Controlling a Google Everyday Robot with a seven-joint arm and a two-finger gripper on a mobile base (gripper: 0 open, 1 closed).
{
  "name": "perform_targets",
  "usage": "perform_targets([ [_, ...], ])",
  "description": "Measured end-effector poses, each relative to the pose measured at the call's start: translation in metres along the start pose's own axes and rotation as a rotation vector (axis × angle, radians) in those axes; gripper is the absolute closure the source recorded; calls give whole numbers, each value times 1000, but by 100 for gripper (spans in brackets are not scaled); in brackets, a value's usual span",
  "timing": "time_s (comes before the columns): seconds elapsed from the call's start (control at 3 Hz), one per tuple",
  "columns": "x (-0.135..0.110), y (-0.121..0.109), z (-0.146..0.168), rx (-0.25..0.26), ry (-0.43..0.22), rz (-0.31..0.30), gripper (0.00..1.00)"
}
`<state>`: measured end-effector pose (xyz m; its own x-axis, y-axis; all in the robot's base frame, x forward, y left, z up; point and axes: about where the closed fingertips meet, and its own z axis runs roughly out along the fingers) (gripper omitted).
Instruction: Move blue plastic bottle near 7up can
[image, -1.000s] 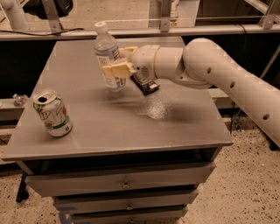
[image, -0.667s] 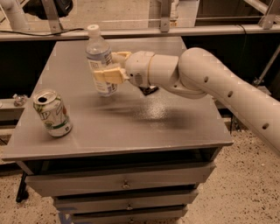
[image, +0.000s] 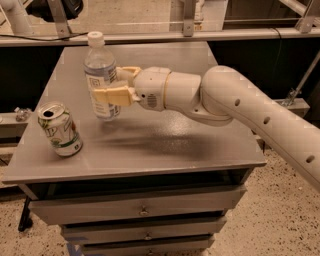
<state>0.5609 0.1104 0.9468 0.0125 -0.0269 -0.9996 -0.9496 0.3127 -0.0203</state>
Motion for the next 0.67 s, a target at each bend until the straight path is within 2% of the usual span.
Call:
perform_targets([
  [0.67, 11, 39, -19, -36, 33, 61, 100],
])
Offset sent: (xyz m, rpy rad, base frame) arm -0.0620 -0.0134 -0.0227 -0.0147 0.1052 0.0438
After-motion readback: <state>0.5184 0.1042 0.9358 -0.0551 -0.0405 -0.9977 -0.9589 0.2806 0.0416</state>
